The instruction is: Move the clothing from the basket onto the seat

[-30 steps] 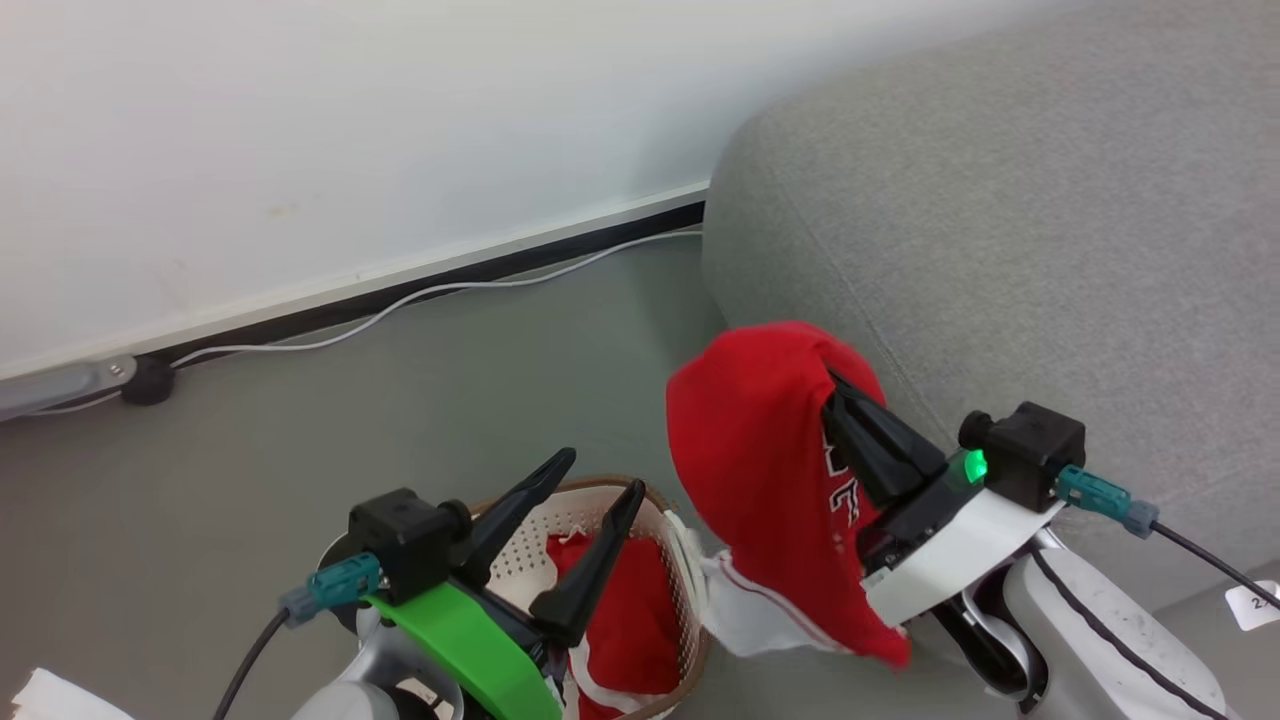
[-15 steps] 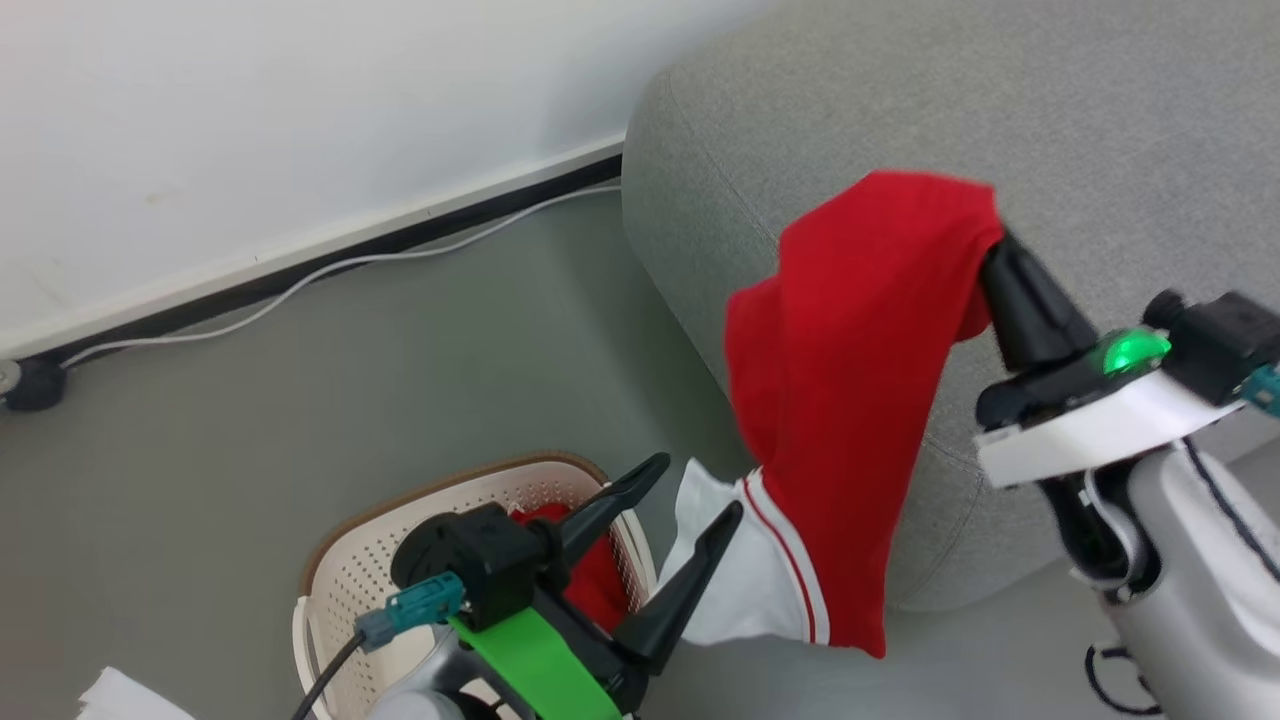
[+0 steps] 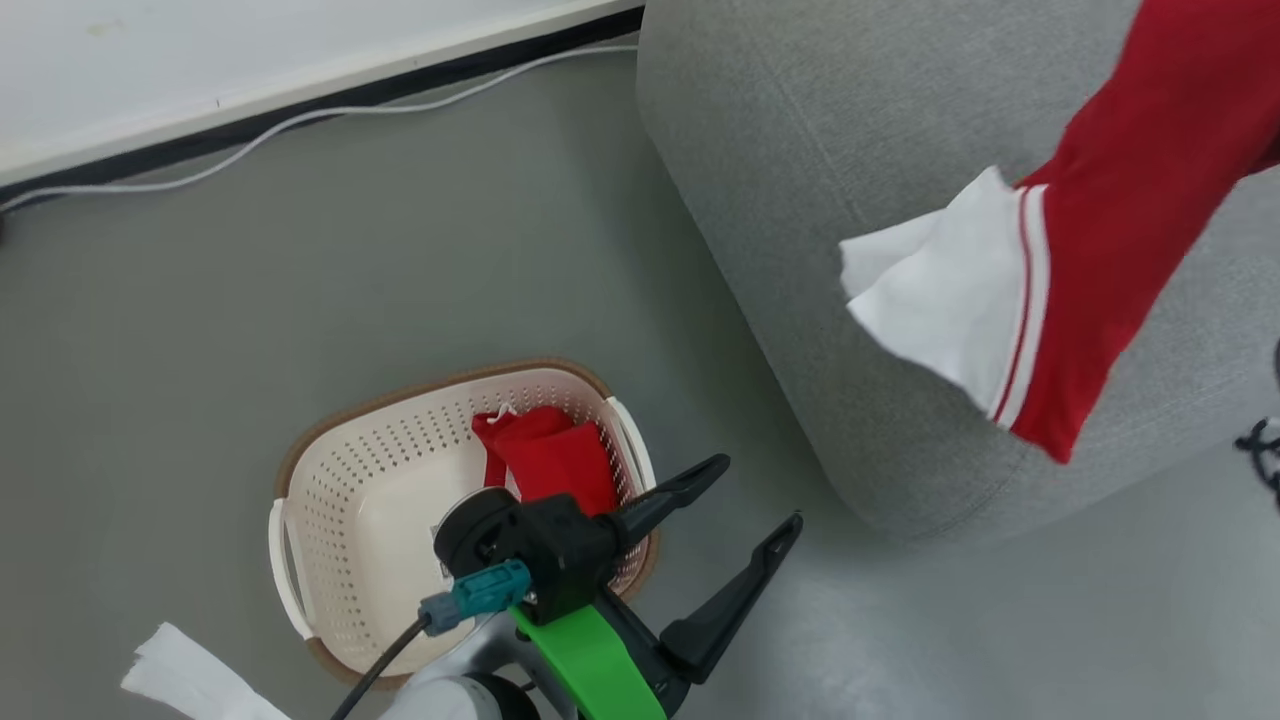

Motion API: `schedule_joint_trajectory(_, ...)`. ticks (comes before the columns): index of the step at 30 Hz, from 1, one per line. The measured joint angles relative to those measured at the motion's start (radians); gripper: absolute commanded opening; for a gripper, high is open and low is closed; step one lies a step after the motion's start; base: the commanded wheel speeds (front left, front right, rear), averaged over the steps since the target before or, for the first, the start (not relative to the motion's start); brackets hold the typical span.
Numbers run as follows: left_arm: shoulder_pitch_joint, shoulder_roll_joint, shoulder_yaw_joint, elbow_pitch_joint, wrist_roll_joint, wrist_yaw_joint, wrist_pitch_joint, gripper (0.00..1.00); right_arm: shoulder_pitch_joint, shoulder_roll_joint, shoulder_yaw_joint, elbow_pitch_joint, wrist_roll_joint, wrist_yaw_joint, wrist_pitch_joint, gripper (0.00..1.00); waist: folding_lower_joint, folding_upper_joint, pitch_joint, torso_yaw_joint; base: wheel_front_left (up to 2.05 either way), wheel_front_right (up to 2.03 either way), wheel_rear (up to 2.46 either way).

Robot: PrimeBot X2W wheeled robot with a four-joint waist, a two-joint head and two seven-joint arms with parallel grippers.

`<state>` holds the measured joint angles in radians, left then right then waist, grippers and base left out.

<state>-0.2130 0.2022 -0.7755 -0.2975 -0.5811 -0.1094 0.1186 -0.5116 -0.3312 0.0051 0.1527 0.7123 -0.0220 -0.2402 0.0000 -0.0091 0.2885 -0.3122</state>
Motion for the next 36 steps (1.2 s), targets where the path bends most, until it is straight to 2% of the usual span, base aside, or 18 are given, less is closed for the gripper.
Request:
schedule_joint_trajectory(4, -0.008, 0.006, -0.012, -0.008, 0.013, 0.0, 0.022, 1.0, -0.106, -0.058, -0.115, 0.05, 0.053, -0.04, 0.014, 0.0, 0.0, 0.0, 0.052, 0.028, 0.0, 0.0, 0.0)
schedule_joint_trajectory(10, -0.012, 0.021, -0.019, -0.048, 0.036, 0.001, 0.058, 1.0, -0.302, -0.132, -0.233, 0.107, 0.109, -0.061, 0.022, 0.0, 0.0, 0.0, 0.149, 0.076, 0.0, 0.0, 0.0)
schedule_joint_trajectory(15, -0.017, 0.065, 0.001, -0.076, 0.055, 0.023, 0.095, 1.0, -0.401, -0.229, -0.245, 0.133, 0.069, -0.069, 0.021, 0.0, 0.0001, 0.0, 0.224, 0.093, 0.0, 0.0, 0.0)
schedule_joint_trajectory(17, -0.017, 0.079, 0.01, -0.089, 0.058, 0.032, 0.11, 1.0, -0.419, -0.248, -0.248, 0.151, 0.068, -0.07, 0.021, 0.0, 0.0001, 0.0, 0.253, 0.095, 0.0, 0.0, 0.0)
schedule_joint_trajectory(23, -0.017, 0.109, 0.041, -0.14, 0.064, 0.07, 0.148, 1.0, -0.429, -0.217, -0.214, 0.214, 0.049, -0.069, 0.011, 0.0, 0.0001, 0.0, 0.342, 0.084, 0.0, 0.0, 0.0)
schedule_joint_trajectory(28, -0.017, 0.134, 0.058, -0.181, 0.098, 0.086, 0.176, 1.0, -0.415, -0.095, -0.166, 0.303, 0.048, -0.066, 0.003, 0.0, 0.0002, 0.0, 0.411, 0.06, 0.0, 0.0, 0.0)
schedule_joint_trajectory(32, -0.019, 0.149, 0.088, -0.211, 0.119, 0.111, 0.189, 1.0, -0.398, -0.065, -0.143, 0.331, 0.038, -0.048, -0.002, 0.0, 0.0001, 0.0, 0.453, 0.043, 0.0, 0.0, 0.0)
schedule_joint_trajectory(36, -0.038, 0.184, 0.129, -0.22, 0.123, 0.114, 0.19, 1.0, -0.407, -0.06, -0.143, 0.371, 0.025, -0.038, -0.012, 0.0, 0.0001, 0.0, 0.505, 0.018, 0.0, 0.0, 0.0)
